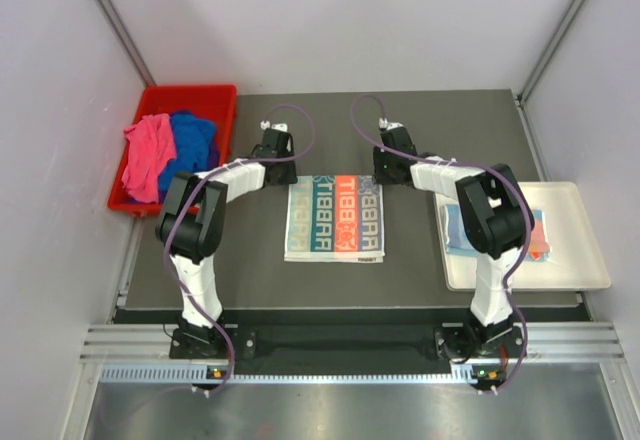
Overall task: Fold and stack the towels
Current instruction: Fold the towel
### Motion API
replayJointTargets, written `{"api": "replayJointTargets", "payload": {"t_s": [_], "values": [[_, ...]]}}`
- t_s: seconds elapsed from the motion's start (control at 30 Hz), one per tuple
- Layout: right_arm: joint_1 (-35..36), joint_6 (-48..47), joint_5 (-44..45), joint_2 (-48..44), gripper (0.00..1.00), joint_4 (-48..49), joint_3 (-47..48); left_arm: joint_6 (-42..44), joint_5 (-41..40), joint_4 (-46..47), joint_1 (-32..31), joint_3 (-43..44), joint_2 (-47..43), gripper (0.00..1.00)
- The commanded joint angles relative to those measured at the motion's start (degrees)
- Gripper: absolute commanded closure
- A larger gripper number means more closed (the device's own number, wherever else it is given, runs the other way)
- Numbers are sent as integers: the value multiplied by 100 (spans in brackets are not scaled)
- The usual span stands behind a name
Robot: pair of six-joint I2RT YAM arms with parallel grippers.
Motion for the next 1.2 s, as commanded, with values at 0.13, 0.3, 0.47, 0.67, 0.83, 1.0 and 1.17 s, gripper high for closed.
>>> {"api": "replayJointTargets", "payload": {"t_s": [0.13, 0.3, 0.47, 0.67, 0.83, 1.0, 1.17], "values": [[76, -68, -43, 121, 79, -57, 180, -230, 240, 289, 11, -275, 140, 76], [67, -68, -87, 77, 89, -75, 172, -291, 328, 613, 19, -406, 17, 89], [49, -130, -61, -108, 95, 162, 75, -379, 179, 1034, 10, -574, -185, 95], [-47, -226, -34, -301, 96, 531, 101, -494, -15, 1799, 19, -758, -502, 100], [-109, -262, -70, -547, 96, 900, 57, -450, -68, 2248, 19, -697, -704, 100], [-109, -297, -61, -828, 95, 1199, -180, -432, -68, 2319, 28, -696, -888, 100], [-109, -297, -148, -1136, 96, 1524, -618, -423, -41, 2485, 28, -1004, -1125, 100]]}}
